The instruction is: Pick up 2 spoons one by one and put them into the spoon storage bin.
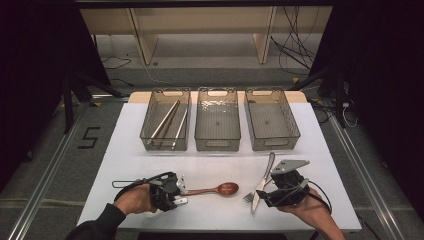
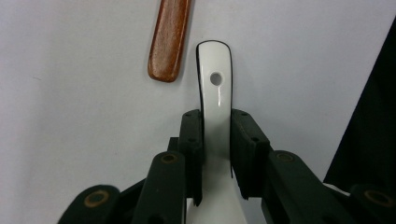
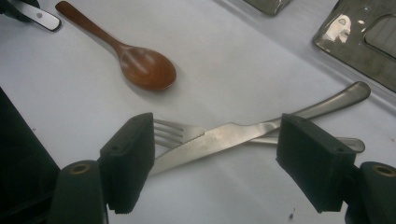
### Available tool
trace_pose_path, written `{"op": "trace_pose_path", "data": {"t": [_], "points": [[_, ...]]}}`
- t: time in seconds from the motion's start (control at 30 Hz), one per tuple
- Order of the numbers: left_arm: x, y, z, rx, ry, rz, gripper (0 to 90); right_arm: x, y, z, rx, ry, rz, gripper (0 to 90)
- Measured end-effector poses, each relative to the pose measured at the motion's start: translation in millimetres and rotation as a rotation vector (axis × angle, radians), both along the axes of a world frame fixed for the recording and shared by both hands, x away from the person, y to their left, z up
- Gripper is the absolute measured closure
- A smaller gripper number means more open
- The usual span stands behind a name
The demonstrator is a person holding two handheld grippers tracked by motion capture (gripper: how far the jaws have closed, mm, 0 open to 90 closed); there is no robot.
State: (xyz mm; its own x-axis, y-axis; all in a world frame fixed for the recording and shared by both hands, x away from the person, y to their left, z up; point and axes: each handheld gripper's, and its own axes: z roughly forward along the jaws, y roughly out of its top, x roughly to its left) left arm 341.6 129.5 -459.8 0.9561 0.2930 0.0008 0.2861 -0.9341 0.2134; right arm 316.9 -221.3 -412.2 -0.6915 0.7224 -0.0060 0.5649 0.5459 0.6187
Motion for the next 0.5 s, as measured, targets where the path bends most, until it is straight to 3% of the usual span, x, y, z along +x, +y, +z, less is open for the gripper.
{"op": "trace_pose_path", "data": {"t": [0.2,0.43,0.5], "points": [[2.4,2.7,2.4,-0.023,0.008,0.007,75.0,0.1,-0.3,0.1,0.002,0.002,-0.001,28.8],[6.6,6.8,8.6,-0.077,-0.006,0.054,75.2,0.2,-0.3,0.0,0.002,0.003,-0.002,28.8],[7.1,7.8,10.9,-0.112,-0.01,0.085,75.3,0.3,-0.6,0.1,0.002,0.002,-0.002,28.8]]}}
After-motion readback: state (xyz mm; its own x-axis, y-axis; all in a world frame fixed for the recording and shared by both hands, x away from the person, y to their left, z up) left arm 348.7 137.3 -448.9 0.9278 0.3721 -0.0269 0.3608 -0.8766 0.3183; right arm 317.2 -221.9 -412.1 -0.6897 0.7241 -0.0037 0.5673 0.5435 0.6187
